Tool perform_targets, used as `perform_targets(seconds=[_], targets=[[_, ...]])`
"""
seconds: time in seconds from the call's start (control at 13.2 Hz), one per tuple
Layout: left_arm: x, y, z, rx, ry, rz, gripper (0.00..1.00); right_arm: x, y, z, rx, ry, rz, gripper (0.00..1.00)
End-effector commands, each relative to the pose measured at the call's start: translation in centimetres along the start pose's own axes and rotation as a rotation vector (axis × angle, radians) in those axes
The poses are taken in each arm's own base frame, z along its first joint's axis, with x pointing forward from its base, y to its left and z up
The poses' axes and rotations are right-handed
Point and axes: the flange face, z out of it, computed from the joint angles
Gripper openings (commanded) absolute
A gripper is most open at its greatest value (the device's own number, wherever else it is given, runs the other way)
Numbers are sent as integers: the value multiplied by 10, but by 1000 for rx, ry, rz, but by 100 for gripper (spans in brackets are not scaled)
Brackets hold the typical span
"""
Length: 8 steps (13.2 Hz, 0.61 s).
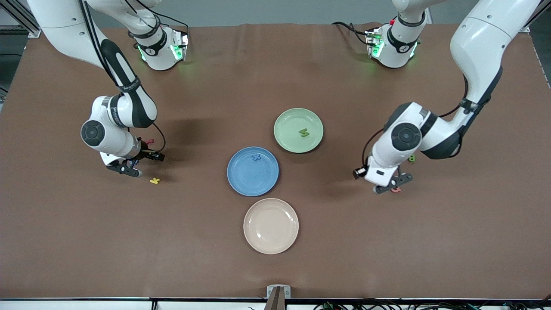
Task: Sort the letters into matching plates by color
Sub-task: 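Move green P to green plate with the left gripper while the right gripper grasps g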
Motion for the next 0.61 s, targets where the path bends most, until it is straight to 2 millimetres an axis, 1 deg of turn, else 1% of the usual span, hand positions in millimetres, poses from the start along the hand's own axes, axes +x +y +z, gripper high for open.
perform_targets(seconds=[0.0, 0.08, 0.15, 0.38, 0.53], targets=[[-49, 28, -16, 4, -30, -4, 3, -3, -1, 2, -6, 2, 19, 66], [-74, 45, -17, -4, -44, -18, 3, -4, -1, 5, -9, -5, 17, 64], [-92, 58, -14, -9, -60, -25, 3, -4, -1, 5, -10, -8, 19, 61], [-161, 101, 7, -2, -114, -19, 4, -5, -1, 6, -11, -10, 19, 48], [-189, 119, 17, -19, -135, -30, 4, -4, 0, 7, -10, -7, 19, 42]])
